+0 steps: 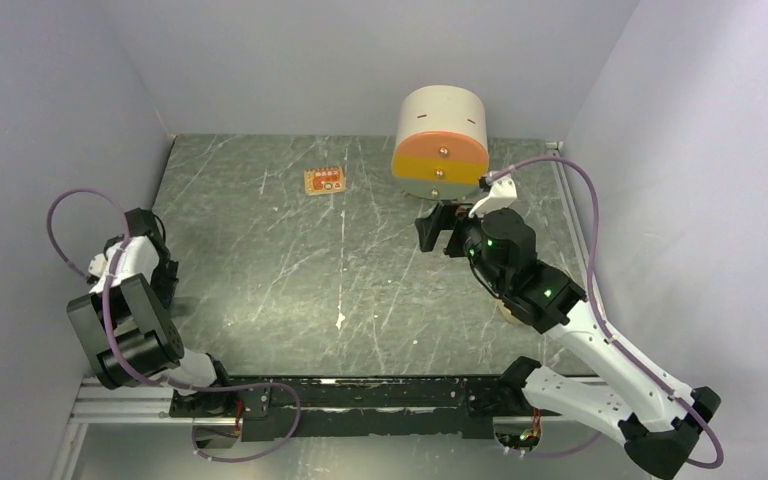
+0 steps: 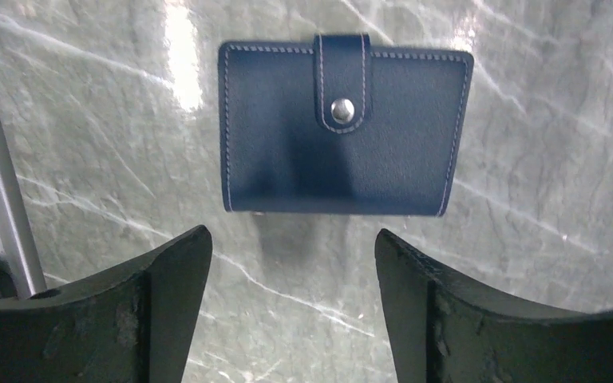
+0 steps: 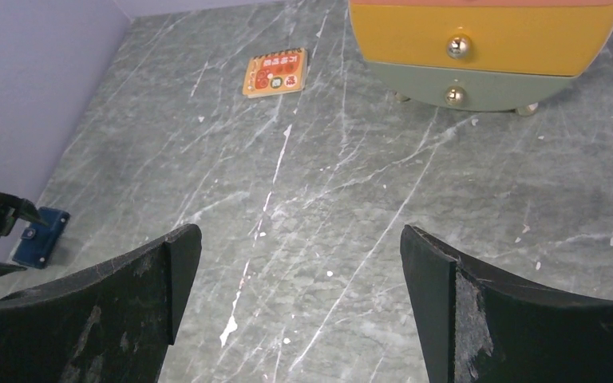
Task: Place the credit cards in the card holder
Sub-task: Move the card holder to the center of the board, then adjust the card holder at the center of the board, then open the card holder at the center of the board.
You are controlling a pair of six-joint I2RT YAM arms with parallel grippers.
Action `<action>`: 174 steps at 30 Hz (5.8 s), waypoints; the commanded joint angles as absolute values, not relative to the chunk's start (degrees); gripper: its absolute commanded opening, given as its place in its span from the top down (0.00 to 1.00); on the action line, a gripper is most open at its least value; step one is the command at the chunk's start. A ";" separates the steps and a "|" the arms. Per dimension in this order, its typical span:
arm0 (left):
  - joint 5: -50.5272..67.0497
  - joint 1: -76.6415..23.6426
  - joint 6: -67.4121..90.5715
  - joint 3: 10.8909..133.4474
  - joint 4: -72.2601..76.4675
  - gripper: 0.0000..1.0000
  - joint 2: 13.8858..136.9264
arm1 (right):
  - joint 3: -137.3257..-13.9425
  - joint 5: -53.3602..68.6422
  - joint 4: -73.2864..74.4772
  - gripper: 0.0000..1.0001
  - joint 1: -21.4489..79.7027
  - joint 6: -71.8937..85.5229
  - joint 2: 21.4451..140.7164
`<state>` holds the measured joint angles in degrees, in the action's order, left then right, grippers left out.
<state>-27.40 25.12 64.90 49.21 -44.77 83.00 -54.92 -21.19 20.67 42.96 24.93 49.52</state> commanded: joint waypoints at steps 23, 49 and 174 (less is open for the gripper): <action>-16.95 16.93 63.10 46.73 -35.84 0.23 88.93 | -59.10 -25.23 27.74 0.00 42.47 23.59 53.25; -3.42 -39.24 56.87 55.60 -21.35 0.08 87.22 | -57.68 -23.80 28.23 0.01 42.50 25.46 50.23; 18.00 -5.19 38.92 35.62 -27.21 0.31 45.97 | -61.58 -13.35 4.17 1.00 57.10 24.86 99.46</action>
<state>11.27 -5.65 39.40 37.26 -30.02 43.57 -64.60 -18.20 8.23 56.99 24.32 105.60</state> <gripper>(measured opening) 0.718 0.027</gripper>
